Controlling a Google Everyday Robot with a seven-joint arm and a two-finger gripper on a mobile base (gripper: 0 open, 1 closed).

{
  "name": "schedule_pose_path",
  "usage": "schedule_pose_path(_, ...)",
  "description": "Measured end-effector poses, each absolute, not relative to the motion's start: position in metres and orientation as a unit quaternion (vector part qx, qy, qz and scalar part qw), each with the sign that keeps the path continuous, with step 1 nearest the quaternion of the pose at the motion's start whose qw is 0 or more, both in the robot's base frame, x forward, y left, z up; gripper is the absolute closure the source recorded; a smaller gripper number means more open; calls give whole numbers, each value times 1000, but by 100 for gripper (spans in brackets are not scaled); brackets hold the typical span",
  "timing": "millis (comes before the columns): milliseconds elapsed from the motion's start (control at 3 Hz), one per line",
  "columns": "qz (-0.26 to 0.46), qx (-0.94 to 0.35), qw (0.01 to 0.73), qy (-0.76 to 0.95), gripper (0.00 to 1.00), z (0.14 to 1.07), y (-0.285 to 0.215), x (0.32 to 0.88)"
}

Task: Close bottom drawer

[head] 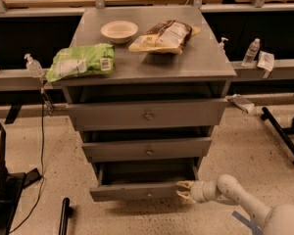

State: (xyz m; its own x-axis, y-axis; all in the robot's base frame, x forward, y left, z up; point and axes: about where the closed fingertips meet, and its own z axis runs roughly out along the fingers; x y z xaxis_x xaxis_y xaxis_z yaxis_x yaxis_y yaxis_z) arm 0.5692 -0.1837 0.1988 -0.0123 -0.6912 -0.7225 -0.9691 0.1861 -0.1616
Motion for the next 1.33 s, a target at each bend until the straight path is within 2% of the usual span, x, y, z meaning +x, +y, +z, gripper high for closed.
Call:
schedule_pose_path(667,196,-607,354,684,35,202,-184,569)
schedule_pose_path(1000,201,-596,370,683,38,200,-185,567)
schedule_pose_path(1333,200,-589,362,694,61,188,-190,562)
